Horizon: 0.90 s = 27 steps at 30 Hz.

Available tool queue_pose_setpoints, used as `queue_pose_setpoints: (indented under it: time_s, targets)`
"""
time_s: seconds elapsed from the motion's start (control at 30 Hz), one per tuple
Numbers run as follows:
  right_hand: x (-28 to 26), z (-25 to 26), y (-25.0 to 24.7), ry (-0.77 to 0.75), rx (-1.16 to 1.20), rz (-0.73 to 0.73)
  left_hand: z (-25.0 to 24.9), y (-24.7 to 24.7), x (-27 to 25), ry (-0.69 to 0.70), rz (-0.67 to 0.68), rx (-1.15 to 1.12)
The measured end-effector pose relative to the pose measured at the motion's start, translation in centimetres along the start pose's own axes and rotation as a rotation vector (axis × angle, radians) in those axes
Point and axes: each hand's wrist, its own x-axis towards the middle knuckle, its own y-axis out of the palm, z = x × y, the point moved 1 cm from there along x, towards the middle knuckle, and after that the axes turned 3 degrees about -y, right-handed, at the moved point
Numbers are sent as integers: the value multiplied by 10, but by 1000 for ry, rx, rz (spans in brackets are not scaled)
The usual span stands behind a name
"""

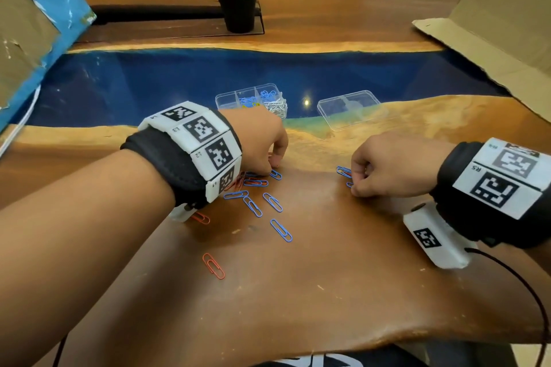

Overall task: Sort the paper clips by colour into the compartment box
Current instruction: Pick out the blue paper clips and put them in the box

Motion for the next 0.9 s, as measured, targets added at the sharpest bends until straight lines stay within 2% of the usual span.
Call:
queue_pose_setpoints:
  time_s: [0.3, 0.43, 0.5, 0.67, 0.77, 0.9]
  targets:
    - [-2, 6, -3, -13, 14, 3, -6, 2, -2, 20, -5, -31]
    - [1, 1, -14, 5, 161, -104, -7, 3, -4, 14, 29, -55]
    - [3, -4, -16, 32, 338, -105, -6, 5, -5, 6, 23, -108]
    - [11, -19, -12, 109, 864, 72, -4, 5, -9, -39, -72, -325]
    - [16, -23, -11, 85, 1011, 118, -2, 7, -8, -46, -98, -458]
    - [20, -25, -11, 82, 1178, 77, 2, 8, -8, -74, -105, -636]
